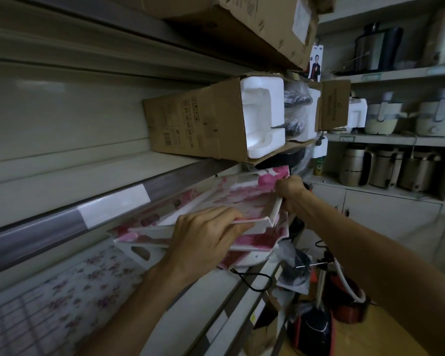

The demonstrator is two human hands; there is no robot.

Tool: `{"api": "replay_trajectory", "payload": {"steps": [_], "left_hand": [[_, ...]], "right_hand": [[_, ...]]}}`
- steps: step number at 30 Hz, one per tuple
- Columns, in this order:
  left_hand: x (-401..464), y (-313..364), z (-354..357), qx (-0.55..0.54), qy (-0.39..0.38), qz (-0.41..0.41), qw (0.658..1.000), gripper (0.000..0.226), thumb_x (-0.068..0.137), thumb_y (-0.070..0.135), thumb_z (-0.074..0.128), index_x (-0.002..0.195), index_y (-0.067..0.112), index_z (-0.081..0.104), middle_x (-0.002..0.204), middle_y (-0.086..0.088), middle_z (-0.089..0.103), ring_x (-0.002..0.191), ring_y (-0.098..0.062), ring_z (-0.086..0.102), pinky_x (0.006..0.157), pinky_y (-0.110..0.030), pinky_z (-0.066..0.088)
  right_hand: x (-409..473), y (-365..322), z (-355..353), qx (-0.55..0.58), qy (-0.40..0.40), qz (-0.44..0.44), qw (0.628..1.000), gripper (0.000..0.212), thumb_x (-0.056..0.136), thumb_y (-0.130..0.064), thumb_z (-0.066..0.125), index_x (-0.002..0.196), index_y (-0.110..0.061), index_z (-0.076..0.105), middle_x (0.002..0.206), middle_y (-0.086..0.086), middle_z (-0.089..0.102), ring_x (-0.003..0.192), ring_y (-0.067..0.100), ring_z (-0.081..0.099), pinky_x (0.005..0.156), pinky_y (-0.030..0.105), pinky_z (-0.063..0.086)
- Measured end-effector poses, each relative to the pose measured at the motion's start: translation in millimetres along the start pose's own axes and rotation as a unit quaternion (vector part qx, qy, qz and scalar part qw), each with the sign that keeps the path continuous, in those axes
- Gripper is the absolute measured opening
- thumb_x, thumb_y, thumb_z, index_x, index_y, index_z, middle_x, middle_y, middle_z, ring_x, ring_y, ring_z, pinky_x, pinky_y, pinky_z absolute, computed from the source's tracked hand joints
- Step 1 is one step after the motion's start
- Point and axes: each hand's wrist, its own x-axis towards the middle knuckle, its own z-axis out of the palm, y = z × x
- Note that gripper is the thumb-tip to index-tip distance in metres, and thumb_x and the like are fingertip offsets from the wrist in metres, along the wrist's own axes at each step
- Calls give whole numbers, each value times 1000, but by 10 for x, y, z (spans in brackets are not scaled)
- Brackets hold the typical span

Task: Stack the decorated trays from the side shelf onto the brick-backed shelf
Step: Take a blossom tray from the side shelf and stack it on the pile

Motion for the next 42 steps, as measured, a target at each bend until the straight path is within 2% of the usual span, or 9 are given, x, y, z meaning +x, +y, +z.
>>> {"api": "replay_trajectory", "payload": {"steps": [5, 9, 12, 20, 25, 32, 35, 38, 42], "left_hand": [[-150, 225, -208, 27, 27, 22, 999, 44, 101, 45, 42, 84, 17, 70, 78, 8, 70, 67, -9, 62, 54, -26, 48], [-245, 544, -359, 31, 48, 35, 998, 44, 101, 44, 44, 83, 15, 71, 76, 7, 70, 67, -10, 64, 53, -26, 48], [-295, 815, -480, 28, 55, 44, 997, 42, 101, 43, 46, 83, 15, 72, 77, 6, 71, 68, -10, 65, 54, -27, 49], [-581, 1573, -809, 74, 41, 46, 995, 36, 98, 42, 52, 85, 15, 71, 77, 5, 72, 68, -12, 67, 52, -29, 50], [-865, 1961, -962, 106, 9, 42, 993, 35, 96, 43, 56, 85, 13, 71, 75, 3, 71, 65, -17, 65, 49, -35, 49], [-1231, 2375, -1211, 117, -48, 25, 992, 40, 95, 54, 49, 90, 22, 72, 82, 10, 72, 69, -12, 64, 58, -28, 49], [-1414, 2443, -1315, 87, -106, -30, 990, 36, 98, 55, 42, 93, 30, 67, 85, 15, 69, 73, -6, 61, 62, -33, 50], [-1574, 2417, -1433, 19, -135, -151, 979, 43, 98, 59, 32, 92, 31, 64, 85, 15, 68, 76, -3, 61, 70, -35, 53], [-1804, 2188, -1644, -27, -70, -286, 955, 27, 95, 45, 51, 90, 25, 70, 87, 15, 70, 80, -1, 65, 74, -32, 55]], "right_hand": [[-378, -81, -219, -15, 3, -8, 1000, 38, 87, 12, 50, 124, 5, 54, 125, 28, 58, 109, 44, 61, 77, 47, 57], [-727, -150, -383, -35, -18, -13, 999, 33, 89, 7, 54, 122, 6, 53, 119, 26, 60, 89, 37, 64, 43, 34, 54], [-996, -200, -508, -6, -35, -18, 999, 34, 85, 10, 57, 119, 10, 54, 101, 21, 62, 73, 31, 63, 32, 27, 49], [-1647, -138, -852, -19, -45, -24, 999, 23, 94, 5, 50, 117, 7, 54, 104, 22, 64, 77, 31, 66, 34, 31, 52], [-1990, 15, -978, -4, -51, -43, 998, 15, 95, 6, 47, 106, 6, 57, 82, 11, 60, 65, 24, 62, 35, 23, 50], [-2303, 295, -1012, 10, -70, -36, 997, 15, 93, 5, 50, 81, -2, 56, 81, 10, 60, 65, 23, 63, 42, 24, 55], [-2412, 480, -983, -18, -57, -48, 997, 16, 91, 8, 44, 88, 2, 58, 82, 12, 60, 67, 26, 62, 45, 27, 56], [-2542, 650, -936, -42, -59, -66, 995, 22, 92, 4, 43, 107, 4, 59, 88, 13, 63, 86, 36, 66, 69, 42, 60], [-2774, 819, -849, -46, -91, -81, 991, 26, 95, 0, 42, 114, 3, 59, 92, 8, 65, 79, 24, 64, 61, 30, 56]]}}
